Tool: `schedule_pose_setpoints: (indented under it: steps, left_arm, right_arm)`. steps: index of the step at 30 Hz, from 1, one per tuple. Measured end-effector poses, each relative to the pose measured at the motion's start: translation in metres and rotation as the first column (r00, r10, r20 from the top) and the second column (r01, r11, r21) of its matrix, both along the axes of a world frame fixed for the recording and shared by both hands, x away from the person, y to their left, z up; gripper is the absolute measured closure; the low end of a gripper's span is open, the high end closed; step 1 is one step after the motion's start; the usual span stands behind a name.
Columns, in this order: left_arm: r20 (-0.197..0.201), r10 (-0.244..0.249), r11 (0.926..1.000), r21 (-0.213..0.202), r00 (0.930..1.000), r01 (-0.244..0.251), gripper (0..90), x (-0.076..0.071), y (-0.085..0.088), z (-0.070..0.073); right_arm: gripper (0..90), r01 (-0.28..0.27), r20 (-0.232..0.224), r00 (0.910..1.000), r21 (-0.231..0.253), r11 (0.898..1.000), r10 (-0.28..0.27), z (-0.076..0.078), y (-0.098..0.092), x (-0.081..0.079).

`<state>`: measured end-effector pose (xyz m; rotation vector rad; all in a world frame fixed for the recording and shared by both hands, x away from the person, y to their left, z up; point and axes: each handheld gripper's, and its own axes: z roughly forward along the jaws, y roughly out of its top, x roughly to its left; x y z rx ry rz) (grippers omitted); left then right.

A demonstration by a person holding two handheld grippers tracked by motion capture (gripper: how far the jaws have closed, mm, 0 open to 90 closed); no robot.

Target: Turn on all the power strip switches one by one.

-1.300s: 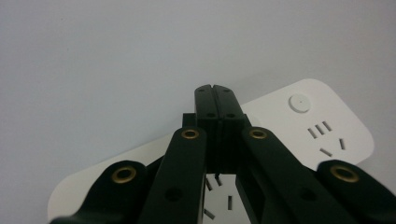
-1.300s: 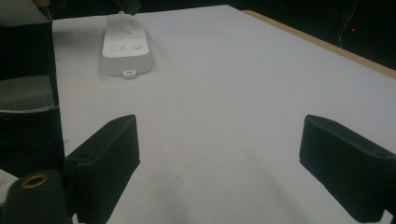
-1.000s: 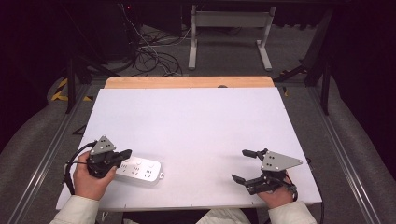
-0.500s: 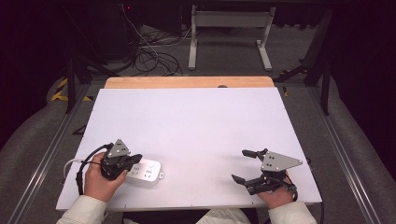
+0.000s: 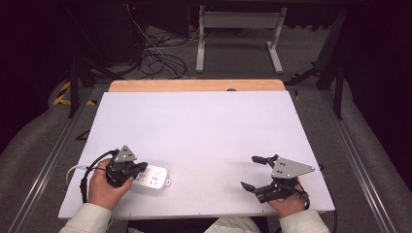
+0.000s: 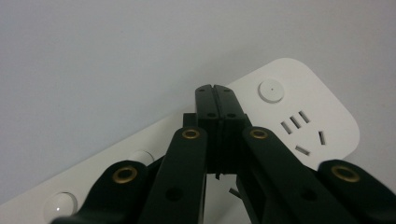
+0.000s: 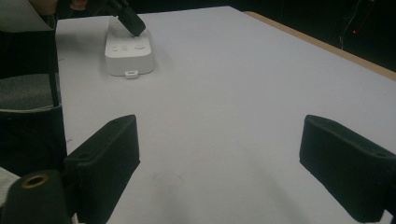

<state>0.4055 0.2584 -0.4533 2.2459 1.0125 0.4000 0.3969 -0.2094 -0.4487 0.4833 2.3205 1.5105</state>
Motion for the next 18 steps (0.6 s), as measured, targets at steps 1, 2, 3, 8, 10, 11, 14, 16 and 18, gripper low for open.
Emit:
schedule_pose_setpoints:
  steps: [1,2,3,8,10,11,14,16,18]
  left_arm:
    - [-0.003,-0.001,1.0,-0.007,1.0,0.001,90.0,-0.0002,0.0001,-0.0004]
    - [0.002,0.0,1.0,-0.009,1.0,0.0,90.0,0.0,0.001,-0.0007]
    - [0.0,0.003,0.9998,-0.018,1.0,-0.003,90.0,-0.0001,0.0016,-0.0011]
    - [-0.001,-0.001,0.9995,-0.032,1.0,0.001,90.0,0.0003,0.0034,-0.0029]
    - [-0.002,0.003,0.9993,-0.038,1.0,-0.003,90.0,0.0015,0.0045,-0.0035]
    - [-0.006,-0.001,0.9991,-0.043,1.0,0.0,90.0,0.0022,0.0055,-0.0038]
    - [-0.008,0.002,0.9987,-0.051,1.0,-0.002,90.0,0.0025,0.0059,-0.0045]
    - [-0.006,0.004,0.9986,-0.052,1.0,-0.005,90.0,0.0026,0.0066,-0.0049]
    - [-0.004,0.002,0.9985,-0.055,1.0,-0.002,90.0,0.0028,0.007,-0.0055]
  right_arm:
    - [12.6,-0.001,0.0,1.0,-0.001,1.0,0.001,0.0,0.0,0.0]
    - [12.6,-0.001,0.0,1.0,0.0,1.0,0.001,0.0,0.0001,0.0]
    - [12.6,-0.001,0.0,1.0,0.0,1.0,0.001,0.0,0.0001,0.0]
    - [12.5,-0.002,0.001,1.0,0.0,1.0,0.002,0.0001,0.0001,-0.0002]
    - [12.6,-0.003,0.001,1.0,-0.001,1.0,0.003,0.0001,0.0001,-0.0003]
    - [12.6,-0.002,0.001,1.0,-0.002,1.0,0.002,0.0001,0.0001,-0.0004]
    - [12.6,-0.002,0.001,1.0,-0.001,1.0,0.002,0.0001,0.0003,-0.0004]
    - [12.5,-0.002,0.001,1.0,-0.002,1.0,0.002,0.0001,0.0002,-0.0004]
    - [12.6,-0.003,0.0,1.0,-0.002,1.0,0.003,0.0,0.0005,-0.0003]
